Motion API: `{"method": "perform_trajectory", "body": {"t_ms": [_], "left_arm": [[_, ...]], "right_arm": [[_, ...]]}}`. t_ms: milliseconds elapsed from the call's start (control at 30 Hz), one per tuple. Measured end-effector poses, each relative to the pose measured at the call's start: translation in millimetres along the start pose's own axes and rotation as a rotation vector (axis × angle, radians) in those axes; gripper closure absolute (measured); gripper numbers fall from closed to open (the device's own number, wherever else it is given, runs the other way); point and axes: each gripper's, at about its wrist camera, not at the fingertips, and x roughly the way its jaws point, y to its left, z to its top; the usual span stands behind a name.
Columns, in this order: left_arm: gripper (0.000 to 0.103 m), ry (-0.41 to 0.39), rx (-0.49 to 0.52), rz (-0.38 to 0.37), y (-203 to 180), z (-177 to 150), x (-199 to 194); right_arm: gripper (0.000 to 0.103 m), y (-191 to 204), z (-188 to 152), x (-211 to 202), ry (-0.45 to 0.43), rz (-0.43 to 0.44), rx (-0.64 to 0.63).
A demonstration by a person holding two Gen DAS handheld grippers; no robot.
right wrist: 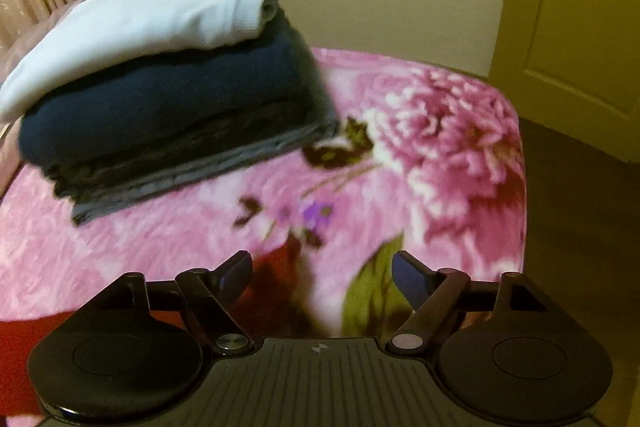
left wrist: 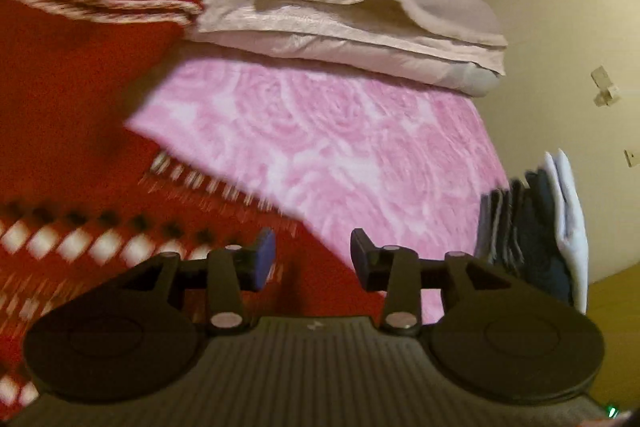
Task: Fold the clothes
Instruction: 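Grasp the sleeve with the right gripper and stretch it across the body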
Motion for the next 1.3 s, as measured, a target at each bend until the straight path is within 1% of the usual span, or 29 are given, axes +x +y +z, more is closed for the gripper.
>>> {"method": "perform_trajectory", "body": {"t_ms": [67,133,200,267,333,367,467,567,667,733,800,900,967,1000,1033,1067,1100,1133,1167,1233,1300], "left_arm": [[0.068,-0.012,0.014,0.037,8.4,-31.8,-28.0],[0.068,-0.015,0.011,0.092,26.2,-70.0,-58.0],[0.067,-0.009,-0.016,0.170,51.1,-108.5,-90.8],[0.067,-0.015,-0.071,0.267,82.1,-143.7,-126.6],[0.068,-0.023,-0.161,0.366,116.3,-171.5,-163.3],[0.068,-0.032,-0.237,0.418,137.5,-186.2,-186.2],[0.067,-0.103,-0.444,0.509,190.0,-220.5,-249.8],[0.064,-0.194,-0.604,0.622,236.5,-248.8,-309.5],[0.061,-0.291,-0.732,0.711,271.8,-267.0,-352.3],[0.056,-0.358,-0.803,0.730,296.5,-281.0,-377.1],[0.055,-0.400,-0.853,0.771,318.8,-287.1,-393.0],[0.055,-0.450,-0.919,0.803,352.2,-293.5,-409.0],[0.055,-0.460,-0.951,0.819,375.8,-299.2,-417.2],[0.057,-0.456,-0.955,0.829,385.8,-298.4,-416.2],[0.068,-0.442,-0.946,0.843,392.7,-297.2,-414.5],[0.077,-0.412,-0.919,0.862,400.2,-294.1,-412.4],[0.092,-0.391,-0.873,0.878,402.7,-292.3,-412.9],[0.097,-0.382,-0.804,0.885,402.5,-287.0,-412.9],[0.098,-0.375,-0.737,0.891,402.3,-281.7,-413.2],[0.098,-0.394,-0.627,0.914,400.6,-273.2,-419.5],[0.098,-0.414,-0.565,0.948,404.7,-268.2,-431.5]], "right_arm": [[0.023,8.9,-11.6,-9.8,0.037,0.028,-0.011],[0.023,21.6,-23.4,-18.1,0.069,0.075,-0.033],[0.023,39.2,-38.4,-23.6,0.107,0.117,-0.054],[0.023,57.0,-53.7,-29.0,0.146,0.160,-0.075],[0.023,74.7,-68.9,-34.5,0.184,0.202,-0.096],[0.023,84.6,-76.0,-36.6,0.203,0.223,-0.106],[0.023,117.5,-98.7,-41.7,0.256,0.271,-0.168],[0.023,143.2,-119.1,-46.1,0.294,0.298,-0.220],[0.023,163.4,-137.7,-52.8,0.318,0.323,-0.258],[0.023,174.5,-148.8,-58.4,0.326,0.328,-0.289],[0.023,183.2,-159.5,-64.6,0.327,0.323,-0.317],[0.023,192.4,-176.2,-73.1,0.331,0.315,-0.343],[0.023,196.6,-185.6,-76.6,0.331,0.303,-0.352],[0.023,198.1,-190.7,-79.8,0.329,0.296,-0.354],[0.023,199.2,-195.4,-83.4,0.328,0.290,-0.353],[0.023,200.3,-200.1,-87.0,0.327,0.284,-0.352],[0.023,199.8,-204.8,-90.8,0.329,0.280,-0.351],[0.023,199.7,-210.1,-94.3,0.331,0.276,-0.349],[0.023,199.6,-213.4,-97.1,0.332,0.274,-0.350],[0.023,197.1,-221.5,-104.0,0.333,0.265,-0.351],[0.023,193.3,-227.4,-111.2,0.331,0.265,-0.347]]}}
